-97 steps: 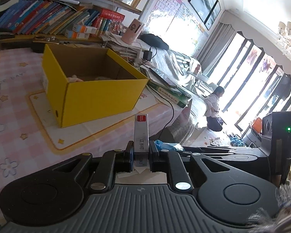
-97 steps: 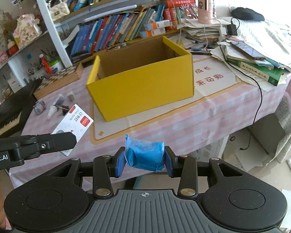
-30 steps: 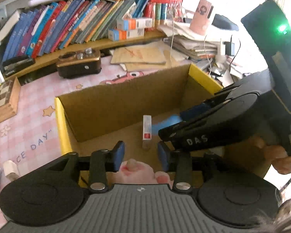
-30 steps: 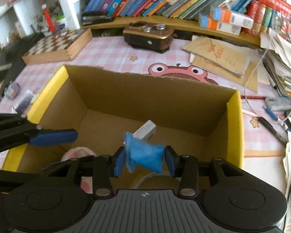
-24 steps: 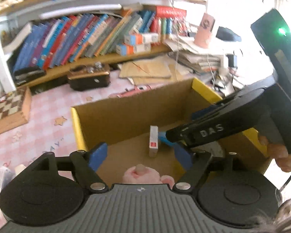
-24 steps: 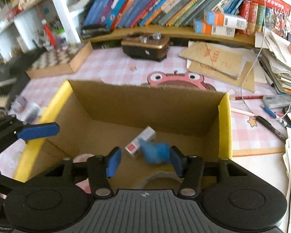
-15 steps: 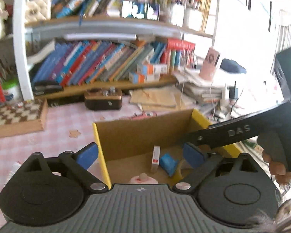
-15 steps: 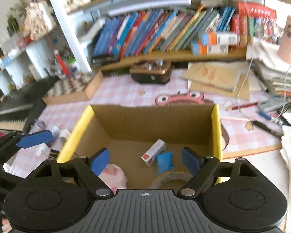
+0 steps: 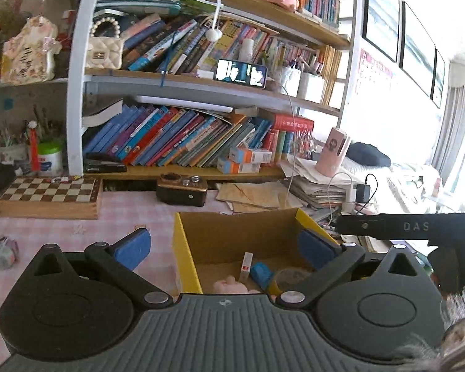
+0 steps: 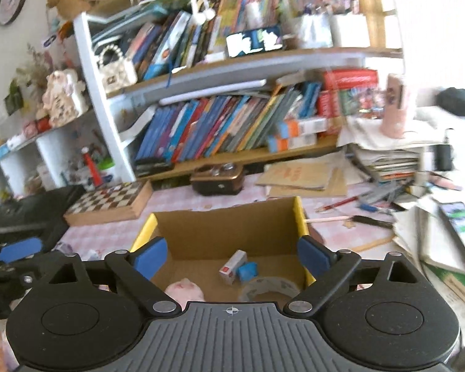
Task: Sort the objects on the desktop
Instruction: 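Withdraw both grippers from the yellow box back toward the remaining table items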
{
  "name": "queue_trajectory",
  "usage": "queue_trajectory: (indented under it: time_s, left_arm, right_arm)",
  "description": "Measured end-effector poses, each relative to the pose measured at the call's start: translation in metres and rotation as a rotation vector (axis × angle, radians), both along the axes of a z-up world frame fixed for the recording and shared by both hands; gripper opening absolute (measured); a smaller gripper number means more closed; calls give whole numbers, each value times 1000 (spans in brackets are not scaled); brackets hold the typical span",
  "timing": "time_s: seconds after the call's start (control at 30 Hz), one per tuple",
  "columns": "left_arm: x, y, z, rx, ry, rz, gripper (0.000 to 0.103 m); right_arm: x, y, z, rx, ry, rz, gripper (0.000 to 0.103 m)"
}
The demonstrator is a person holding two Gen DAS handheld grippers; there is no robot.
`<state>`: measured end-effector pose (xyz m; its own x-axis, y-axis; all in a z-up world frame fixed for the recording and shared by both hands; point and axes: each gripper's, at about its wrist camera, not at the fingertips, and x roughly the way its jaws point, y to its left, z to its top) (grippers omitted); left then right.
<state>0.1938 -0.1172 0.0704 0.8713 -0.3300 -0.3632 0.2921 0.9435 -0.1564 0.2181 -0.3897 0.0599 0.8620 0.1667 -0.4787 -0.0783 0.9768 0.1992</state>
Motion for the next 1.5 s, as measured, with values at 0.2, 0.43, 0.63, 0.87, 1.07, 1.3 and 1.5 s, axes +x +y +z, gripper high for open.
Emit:
queue_trajectory:
  time_s: [0.2, 0.43, 0.63, 0.87, 1.07, 1.3, 1.5]
  left_arm:
    - [-27, 18, -12, -6, 30, -2, 103]
    - [-57, 42, -28, 7, 79, -17, 103]
    - [-82, 60, -39, 34, 111, -42, 103]
    - [-110, 78, -52, 51, 145, -77, 103]
    - [-129, 96, -57, 52, 162, -90, 103]
    - [-143, 114, -59, 64, 178, -72, 103]
    - [-150, 135, -59, 61, 189, -54, 103]
  right_arm:
    - [-41, 7, -11, 10, 24, -60, 96]
    - [-83, 28, -32, 9, 86, -104, 96]
    - [-113, 51, -42, -17, 101, -96, 96]
    - [-143, 81, -55, -4, 142, -102, 96]
    - [-161, 108, -64, 10, 188, -73, 96]
    - [-173, 134, -70, 20, 228, -44, 96]
    - [-180, 154, -73, 23, 241, -33, 96]
